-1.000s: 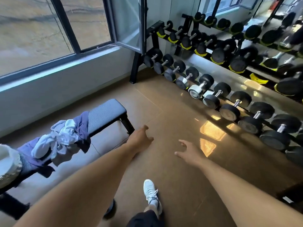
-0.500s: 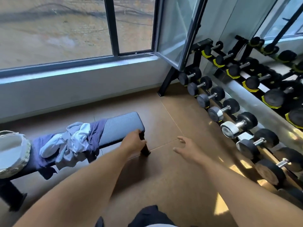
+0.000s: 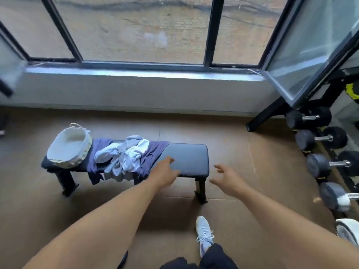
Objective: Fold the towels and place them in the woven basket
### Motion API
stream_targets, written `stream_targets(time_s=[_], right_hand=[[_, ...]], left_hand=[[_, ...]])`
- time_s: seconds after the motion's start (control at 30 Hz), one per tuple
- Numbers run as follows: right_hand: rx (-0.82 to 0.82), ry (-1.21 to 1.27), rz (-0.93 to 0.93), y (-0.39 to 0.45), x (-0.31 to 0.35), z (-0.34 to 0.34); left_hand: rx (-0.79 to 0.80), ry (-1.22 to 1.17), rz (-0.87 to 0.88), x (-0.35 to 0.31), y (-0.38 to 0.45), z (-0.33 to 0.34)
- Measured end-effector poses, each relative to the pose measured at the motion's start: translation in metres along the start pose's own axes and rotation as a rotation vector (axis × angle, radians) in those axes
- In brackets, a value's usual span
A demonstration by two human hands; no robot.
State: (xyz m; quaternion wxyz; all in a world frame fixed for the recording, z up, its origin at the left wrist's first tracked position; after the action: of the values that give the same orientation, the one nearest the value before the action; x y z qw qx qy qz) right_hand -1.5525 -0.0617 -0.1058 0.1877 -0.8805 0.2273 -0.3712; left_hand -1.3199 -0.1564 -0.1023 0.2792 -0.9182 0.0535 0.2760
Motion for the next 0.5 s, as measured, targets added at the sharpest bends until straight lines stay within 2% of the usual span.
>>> stream_targets(time_s=[0.27, 0.5], right_hand=[[0.304, -0.286, -0.264, 0.097, 0.095, 0.013], [0.489, -0.446, -0.508, 0.099, 0.188, 0.081]], left_hand=[[-0.233, -0.222, -0.374, 0.043, -0.008, -0.061], [-0.438, -0.343, -0.574, 0.097, -0.055, -0.086]])
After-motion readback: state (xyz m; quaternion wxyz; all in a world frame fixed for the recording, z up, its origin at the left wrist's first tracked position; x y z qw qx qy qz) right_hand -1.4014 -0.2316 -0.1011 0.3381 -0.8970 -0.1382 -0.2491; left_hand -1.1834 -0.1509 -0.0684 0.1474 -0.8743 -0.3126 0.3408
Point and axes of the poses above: each hand's wrist, its own y-axis towards the middle knuckle, its own z-axis out of the palm, x = y × z, the point moved 7 cm from there along y, towards the middle knuckle, and after that the axes turned 3 degrees about -z, right-handed, at the moved point
